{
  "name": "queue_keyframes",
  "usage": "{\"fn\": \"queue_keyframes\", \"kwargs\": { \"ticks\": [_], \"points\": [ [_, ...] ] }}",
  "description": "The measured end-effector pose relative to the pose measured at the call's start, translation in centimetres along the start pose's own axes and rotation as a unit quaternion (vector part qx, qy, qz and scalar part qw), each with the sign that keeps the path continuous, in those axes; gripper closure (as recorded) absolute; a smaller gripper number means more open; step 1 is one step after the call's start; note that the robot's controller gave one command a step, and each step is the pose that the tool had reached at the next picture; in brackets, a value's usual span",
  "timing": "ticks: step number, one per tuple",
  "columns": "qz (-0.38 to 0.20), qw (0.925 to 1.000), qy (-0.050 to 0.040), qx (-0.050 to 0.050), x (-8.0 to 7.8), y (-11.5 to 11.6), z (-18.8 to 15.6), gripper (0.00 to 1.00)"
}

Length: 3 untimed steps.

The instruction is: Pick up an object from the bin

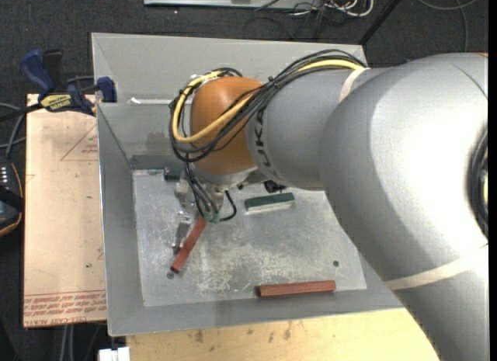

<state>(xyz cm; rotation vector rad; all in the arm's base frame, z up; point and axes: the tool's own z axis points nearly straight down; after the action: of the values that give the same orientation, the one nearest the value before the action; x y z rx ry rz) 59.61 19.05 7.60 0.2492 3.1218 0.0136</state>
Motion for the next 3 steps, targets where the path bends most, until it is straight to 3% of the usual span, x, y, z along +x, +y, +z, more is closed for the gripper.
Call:
{"fn": "queue_keyframes", "kwargs": {
  "ticks": [1, 2, 3],
  "points": [
    [0.000, 1.0000, -0.0006, 0.000, 0.0, 0.0, 0.0, 0.00],
    [-0.032, 0.9995, -0.0070, -0.003, 0.9, -0.7, -0.1, 0.00],
    [-0.186, 0.9825, -0.0068, 0.000, 1.9, -2.4, -0.1, 0.00]
  ]
}}
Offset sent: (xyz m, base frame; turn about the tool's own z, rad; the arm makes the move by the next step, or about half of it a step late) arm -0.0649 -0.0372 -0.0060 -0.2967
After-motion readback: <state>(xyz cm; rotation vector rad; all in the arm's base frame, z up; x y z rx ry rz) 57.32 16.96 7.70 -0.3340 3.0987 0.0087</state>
